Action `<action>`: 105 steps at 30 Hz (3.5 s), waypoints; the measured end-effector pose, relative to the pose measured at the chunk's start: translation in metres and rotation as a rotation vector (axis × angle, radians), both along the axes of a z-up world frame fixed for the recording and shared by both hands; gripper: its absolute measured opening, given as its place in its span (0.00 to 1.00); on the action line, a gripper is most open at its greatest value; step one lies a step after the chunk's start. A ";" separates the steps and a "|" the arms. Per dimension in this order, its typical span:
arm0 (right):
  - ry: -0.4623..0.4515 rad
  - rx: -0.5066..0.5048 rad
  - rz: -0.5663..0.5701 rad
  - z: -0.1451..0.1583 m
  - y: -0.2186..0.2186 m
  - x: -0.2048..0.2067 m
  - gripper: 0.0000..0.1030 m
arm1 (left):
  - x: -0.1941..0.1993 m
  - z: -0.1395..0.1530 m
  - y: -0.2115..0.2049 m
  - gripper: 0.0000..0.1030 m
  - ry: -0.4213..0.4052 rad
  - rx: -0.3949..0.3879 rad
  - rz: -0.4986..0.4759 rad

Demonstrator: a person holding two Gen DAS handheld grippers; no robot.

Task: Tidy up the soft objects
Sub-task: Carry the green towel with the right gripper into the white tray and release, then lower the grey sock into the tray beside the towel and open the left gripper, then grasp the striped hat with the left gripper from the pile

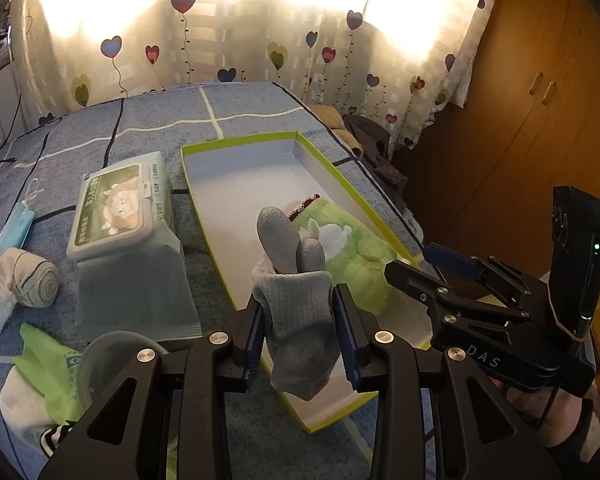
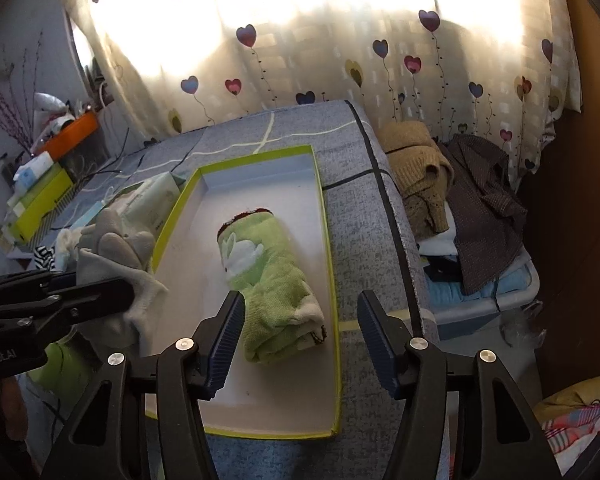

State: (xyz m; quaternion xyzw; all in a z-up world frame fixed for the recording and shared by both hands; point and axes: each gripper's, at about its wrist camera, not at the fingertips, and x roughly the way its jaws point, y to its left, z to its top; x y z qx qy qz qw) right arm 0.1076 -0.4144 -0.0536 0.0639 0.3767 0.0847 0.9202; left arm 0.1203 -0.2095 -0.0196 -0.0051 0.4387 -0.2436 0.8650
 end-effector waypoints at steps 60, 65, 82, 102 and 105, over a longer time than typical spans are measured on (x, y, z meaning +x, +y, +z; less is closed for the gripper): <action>-0.070 -0.072 0.323 0.053 0.124 -0.108 0.55 | -0.107 0.028 0.216 0.40 -0.140 -0.087 0.376; -0.086 -0.074 0.340 0.059 0.132 -0.109 0.56 | -0.109 0.028 0.222 0.40 -0.140 -0.089 0.388; -0.076 -0.068 0.365 0.055 0.141 -0.099 0.56 | -0.091 -0.011 0.201 0.40 0.023 -0.132 0.294; -0.049 -0.071 0.373 0.046 0.143 -0.085 0.56 | -0.064 -0.040 0.185 0.08 0.095 -0.143 0.248; -0.055 -0.069 0.378 0.046 0.144 -0.085 0.56 | -0.065 -0.037 0.186 0.06 0.086 -0.154 0.248</action>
